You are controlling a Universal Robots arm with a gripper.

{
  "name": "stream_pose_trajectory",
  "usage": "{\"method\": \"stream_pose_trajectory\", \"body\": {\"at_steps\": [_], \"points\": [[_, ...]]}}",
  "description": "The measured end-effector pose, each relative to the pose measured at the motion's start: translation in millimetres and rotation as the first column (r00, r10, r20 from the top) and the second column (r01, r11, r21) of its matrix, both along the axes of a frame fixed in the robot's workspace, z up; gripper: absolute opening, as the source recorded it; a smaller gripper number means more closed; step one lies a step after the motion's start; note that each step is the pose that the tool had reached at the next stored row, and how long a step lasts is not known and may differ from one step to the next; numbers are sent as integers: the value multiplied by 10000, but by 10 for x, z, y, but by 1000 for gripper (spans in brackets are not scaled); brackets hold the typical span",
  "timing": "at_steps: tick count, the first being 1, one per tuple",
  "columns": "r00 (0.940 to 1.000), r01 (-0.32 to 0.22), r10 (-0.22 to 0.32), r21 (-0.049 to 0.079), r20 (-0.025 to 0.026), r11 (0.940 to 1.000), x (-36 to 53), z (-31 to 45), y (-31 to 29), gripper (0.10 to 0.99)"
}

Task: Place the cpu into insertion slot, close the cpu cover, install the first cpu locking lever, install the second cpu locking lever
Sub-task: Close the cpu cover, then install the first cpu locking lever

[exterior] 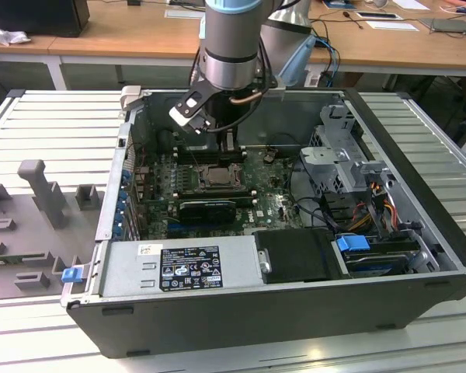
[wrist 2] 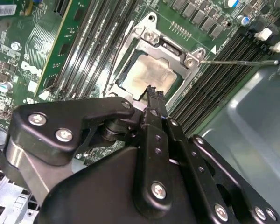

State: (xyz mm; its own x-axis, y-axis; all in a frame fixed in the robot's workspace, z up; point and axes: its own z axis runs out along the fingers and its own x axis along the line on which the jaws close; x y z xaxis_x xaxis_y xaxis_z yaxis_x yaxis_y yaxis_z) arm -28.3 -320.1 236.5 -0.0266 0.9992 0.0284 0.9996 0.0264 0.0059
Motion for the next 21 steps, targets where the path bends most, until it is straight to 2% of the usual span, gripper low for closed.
{"method": "stream_pose_trajectory", "body": {"at_steps": [6,10,17,21], "points": [[10000,-1,1,-3,-1,10000,-46,5,-1,106],[10000,0,0,-1,0,10000,-46,74,0,106],[10000,0,0,-2,0,10000,-46,260,0,106],[10000,0,0,-1,0,10000,-46,404,0,106]]}}
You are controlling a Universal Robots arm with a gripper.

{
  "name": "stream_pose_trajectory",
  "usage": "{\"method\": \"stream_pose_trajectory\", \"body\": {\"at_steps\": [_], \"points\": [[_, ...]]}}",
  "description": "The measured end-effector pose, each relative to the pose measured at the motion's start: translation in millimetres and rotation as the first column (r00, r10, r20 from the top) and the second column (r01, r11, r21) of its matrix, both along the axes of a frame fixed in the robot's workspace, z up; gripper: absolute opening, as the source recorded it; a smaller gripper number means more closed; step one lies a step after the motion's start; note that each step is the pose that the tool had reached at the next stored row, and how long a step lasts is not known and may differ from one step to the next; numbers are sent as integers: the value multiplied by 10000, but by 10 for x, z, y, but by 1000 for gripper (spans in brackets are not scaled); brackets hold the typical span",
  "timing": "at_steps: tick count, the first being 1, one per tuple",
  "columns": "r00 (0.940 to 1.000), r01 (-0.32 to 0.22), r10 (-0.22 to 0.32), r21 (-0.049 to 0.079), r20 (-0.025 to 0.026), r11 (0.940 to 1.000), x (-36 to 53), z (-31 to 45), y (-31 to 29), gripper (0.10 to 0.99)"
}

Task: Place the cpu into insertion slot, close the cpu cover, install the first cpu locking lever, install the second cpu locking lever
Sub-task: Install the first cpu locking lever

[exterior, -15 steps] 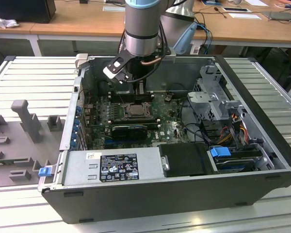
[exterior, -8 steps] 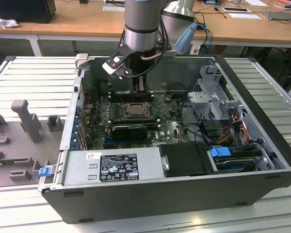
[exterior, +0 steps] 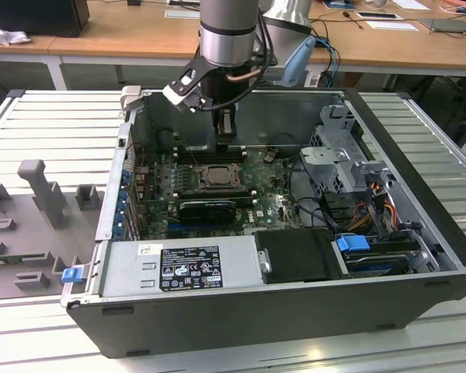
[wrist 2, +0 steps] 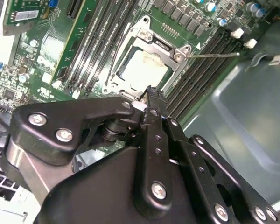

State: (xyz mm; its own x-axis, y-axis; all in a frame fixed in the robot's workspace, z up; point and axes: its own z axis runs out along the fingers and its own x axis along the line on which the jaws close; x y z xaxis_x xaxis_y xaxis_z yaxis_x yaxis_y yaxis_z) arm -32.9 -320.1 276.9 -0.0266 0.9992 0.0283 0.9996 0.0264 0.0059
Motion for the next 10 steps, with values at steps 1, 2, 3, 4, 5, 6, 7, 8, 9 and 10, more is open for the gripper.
{"method": "stream_pose_trajectory", "body": {"at_steps": [1,2,3,4,5,6,7,8,9,10], "points": [[10000,0,0,0,0,10000,0,53,0,106],[10000,0,0,0,0,10000,0,64,0,106],[10000,-25,25,3,1,10000,0,65,0,106],[9998,-202,202,2,1,9998,0,66,0,106],[9993,-376,376,1,1,9993,0,66,0,106],[9978,-659,659,0,0,9978,0,65,0,106],[9959,-908,908,0,0,9959,0,63,0,106],[9940,-1093,1093,-1,0,9940,0,62,0,106],[9904,-1383,1383,0,1,9904,0,58,0,106],[9886,-1503,1503,-4,3,9886,0,57,0,106]]}}
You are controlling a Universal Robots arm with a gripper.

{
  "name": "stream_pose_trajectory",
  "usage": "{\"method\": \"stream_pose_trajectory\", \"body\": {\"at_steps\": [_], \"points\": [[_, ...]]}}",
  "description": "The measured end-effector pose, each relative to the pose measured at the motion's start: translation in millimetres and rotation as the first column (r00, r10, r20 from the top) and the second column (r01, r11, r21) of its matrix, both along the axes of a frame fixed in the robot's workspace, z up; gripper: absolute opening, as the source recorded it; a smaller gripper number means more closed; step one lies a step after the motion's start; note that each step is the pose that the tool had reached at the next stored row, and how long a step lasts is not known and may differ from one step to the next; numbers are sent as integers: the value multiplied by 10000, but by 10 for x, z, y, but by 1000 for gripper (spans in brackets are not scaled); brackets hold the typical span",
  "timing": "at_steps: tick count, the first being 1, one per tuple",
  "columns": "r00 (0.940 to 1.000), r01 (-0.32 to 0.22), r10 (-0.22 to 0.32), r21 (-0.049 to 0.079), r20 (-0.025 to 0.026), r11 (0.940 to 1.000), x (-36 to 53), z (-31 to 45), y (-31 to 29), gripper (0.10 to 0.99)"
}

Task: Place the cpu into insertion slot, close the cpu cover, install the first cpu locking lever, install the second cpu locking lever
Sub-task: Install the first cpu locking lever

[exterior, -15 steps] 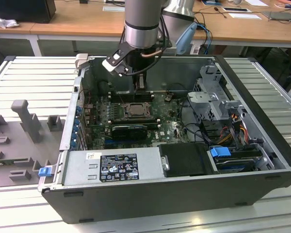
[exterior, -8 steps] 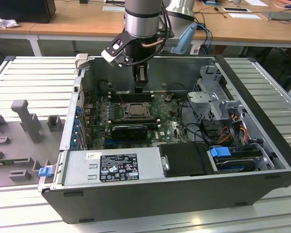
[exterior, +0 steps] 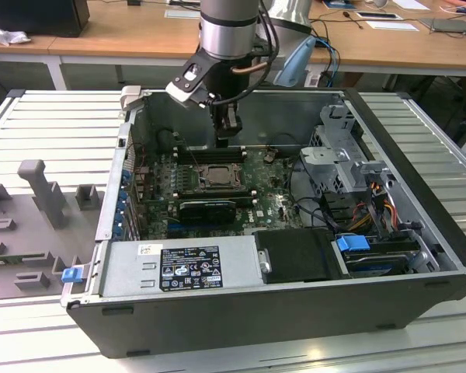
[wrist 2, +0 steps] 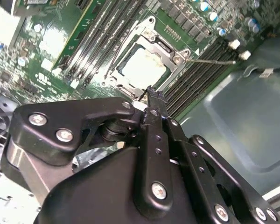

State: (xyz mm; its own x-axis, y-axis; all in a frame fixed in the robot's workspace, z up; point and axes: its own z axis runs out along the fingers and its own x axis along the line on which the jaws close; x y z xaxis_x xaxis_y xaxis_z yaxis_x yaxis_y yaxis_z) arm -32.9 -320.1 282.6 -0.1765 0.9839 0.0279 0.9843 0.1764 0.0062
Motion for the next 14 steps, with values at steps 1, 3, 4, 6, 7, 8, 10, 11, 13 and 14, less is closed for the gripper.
{"method": "stream_pose_trajectory", "body": {"at_steps": [1,3,4,6,7,8,10,11,13,14], "points": [[9999,-120,120,0,11,9999,0,-3,0,106],[9990,-443,443,1,42,9990,0,-15,0,106],[9981,-618,618,-1,55,9981,0,-21,0,106],[9935,-1136,1136,-4,66,9935,0,-32,0,106],[9906,-1363,1363,-4,65,9907,-1,-35,0,106],[9880,-1541,1541,-3,66,9881,0,-37,0,106],[9792,-2029,2029,-3,66,9792,0,-42,0,106],[9752,-2211,2211,-3,65,9753,0,-43,0,106],[9654,-2608,2608,-3,66,9654,0,-44,0,106],[9547,-2976,2976,-3,66,9547,0,-44,0,106]]}}
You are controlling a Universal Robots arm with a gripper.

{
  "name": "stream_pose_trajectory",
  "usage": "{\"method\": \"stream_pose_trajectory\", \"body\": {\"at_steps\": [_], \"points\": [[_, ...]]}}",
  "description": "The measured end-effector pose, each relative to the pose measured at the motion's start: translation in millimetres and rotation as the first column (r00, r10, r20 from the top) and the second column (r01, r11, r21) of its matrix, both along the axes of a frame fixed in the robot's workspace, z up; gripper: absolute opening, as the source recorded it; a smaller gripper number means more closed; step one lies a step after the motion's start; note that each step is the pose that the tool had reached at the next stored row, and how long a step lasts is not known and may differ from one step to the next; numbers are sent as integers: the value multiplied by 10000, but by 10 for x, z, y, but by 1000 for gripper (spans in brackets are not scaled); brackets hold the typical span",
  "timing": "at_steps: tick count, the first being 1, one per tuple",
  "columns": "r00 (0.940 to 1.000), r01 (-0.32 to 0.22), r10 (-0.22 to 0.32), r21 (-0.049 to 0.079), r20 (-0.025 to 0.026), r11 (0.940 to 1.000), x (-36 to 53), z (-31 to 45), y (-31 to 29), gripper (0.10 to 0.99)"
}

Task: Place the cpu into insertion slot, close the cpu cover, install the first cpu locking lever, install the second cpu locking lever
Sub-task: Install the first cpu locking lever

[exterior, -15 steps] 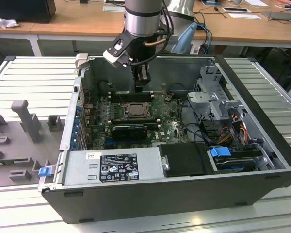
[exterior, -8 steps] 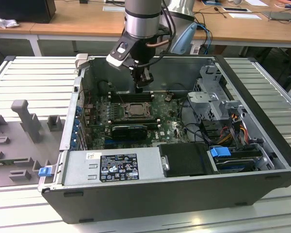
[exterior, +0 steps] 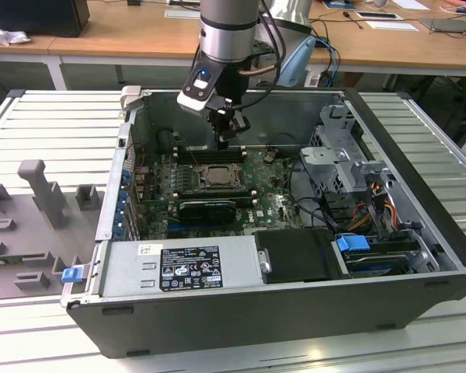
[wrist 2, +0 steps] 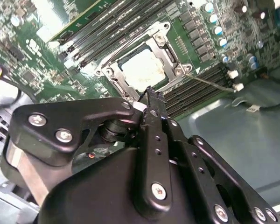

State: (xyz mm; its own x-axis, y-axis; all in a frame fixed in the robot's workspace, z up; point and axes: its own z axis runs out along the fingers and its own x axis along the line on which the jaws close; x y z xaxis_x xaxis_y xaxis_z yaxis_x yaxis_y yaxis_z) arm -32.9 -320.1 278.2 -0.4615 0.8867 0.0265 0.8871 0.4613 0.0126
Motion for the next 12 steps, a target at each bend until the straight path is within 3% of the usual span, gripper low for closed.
{"method": "stream_pose_trajectory", "body": {"at_steps": [5,10,12], "points": [[9941,-1088,1088,1,1,9941,0,-7,0,106],[9749,-2226,2226,-2,11,9749,0,-11,0,106],[9587,-2843,2843,-5,20,9587,0,-12,0,106]]}}
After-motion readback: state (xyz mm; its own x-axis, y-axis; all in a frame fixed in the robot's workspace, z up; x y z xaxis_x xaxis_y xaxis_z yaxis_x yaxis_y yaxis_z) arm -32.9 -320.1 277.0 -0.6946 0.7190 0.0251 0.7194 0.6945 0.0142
